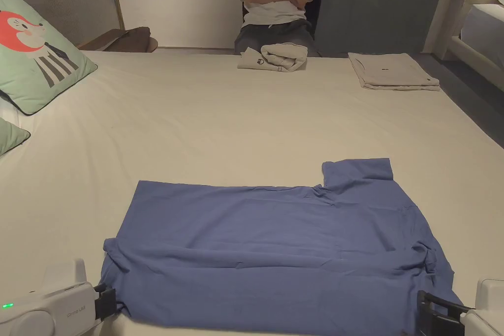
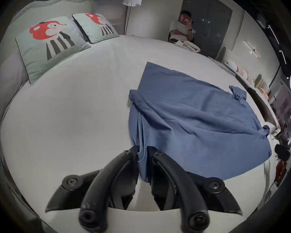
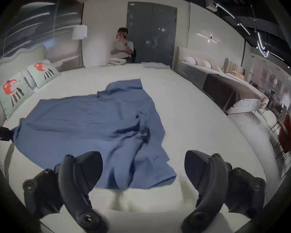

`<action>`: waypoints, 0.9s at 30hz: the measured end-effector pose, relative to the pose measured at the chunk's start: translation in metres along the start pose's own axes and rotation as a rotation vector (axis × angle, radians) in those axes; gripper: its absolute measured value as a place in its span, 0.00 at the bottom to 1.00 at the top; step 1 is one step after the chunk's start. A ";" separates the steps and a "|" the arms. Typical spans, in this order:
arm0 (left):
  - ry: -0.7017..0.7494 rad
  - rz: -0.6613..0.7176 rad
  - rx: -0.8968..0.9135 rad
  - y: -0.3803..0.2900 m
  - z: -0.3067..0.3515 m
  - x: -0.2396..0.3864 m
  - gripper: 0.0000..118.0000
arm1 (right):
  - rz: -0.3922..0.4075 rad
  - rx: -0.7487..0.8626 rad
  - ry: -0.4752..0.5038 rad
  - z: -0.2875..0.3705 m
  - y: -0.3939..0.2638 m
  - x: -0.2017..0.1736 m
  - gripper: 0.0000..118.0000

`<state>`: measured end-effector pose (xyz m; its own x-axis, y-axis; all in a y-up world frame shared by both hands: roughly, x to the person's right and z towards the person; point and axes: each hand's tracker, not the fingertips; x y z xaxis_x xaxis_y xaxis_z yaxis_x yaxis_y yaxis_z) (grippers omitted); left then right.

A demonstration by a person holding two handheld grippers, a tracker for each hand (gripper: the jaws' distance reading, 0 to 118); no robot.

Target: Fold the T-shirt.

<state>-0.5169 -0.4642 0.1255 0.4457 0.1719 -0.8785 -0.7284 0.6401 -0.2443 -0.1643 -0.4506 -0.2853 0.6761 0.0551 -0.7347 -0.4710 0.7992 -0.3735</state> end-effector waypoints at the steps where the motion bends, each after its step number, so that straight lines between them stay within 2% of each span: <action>1: -0.008 0.011 0.005 0.001 0.003 -0.002 0.06 | 0.000 -0.033 -0.017 -0.007 -0.002 0.003 0.87; 3: -0.013 0.020 0.009 0.002 0.007 -0.004 0.06 | -0.026 -0.094 -0.012 -0.020 -0.007 0.011 0.86; 5: -0.009 0.012 0.013 0.003 0.010 -0.003 0.06 | -0.044 -0.151 0.033 -0.034 -0.013 0.017 0.76; 7: -0.005 -0.002 0.009 0.002 0.010 -0.001 0.06 | -0.042 -0.184 0.079 -0.042 -0.017 0.016 0.53; 9: 0.000 -0.008 0.007 0.002 0.011 0.001 0.06 | -0.048 -0.168 0.116 -0.041 -0.017 0.014 0.38; 10: 0.001 -0.006 0.006 0.002 0.012 0.001 0.06 | -0.046 -0.157 0.124 -0.037 -0.014 0.014 0.15; 11: -0.001 -0.001 0.005 0.002 0.014 0.001 0.06 | -0.062 -0.142 0.162 -0.036 -0.013 0.015 0.09; 12: -0.005 0.007 0.003 0.002 0.017 0.000 0.06 | -0.084 -0.123 0.179 -0.033 -0.011 0.016 0.09; 13: -0.008 0.013 0.003 0.002 0.020 0.000 0.06 | -0.065 -0.131 0.147 -0.029 -0.008 0.015 0.09; 15: -0.010 0.016 0.006 0.002 0.030 -0.001 0.06 | -0.042 -0.110 0.153 -0.016 -0.001 0.016 0.09; 22: -0.026 0.064 0.002 -0.010 0.071 -0.015 0.05 | -0.090 -0.083 0.177 0.036 0.005 0.034 0.09; 27: -0.022 0.121 -0.042 -0.042 0.086 -0.031 0.05 | -0.101 -0.127 0.178 0.067 -0.013 0.033 0.09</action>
<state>-0.4553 -0.4320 0.1986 0.3642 0.2622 -0.8936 -0.7983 0.5820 -0.1546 -0.0976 -0.4191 -0.2665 0.6184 -0.1361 -0.7740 -0.4815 0.7128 -0.5100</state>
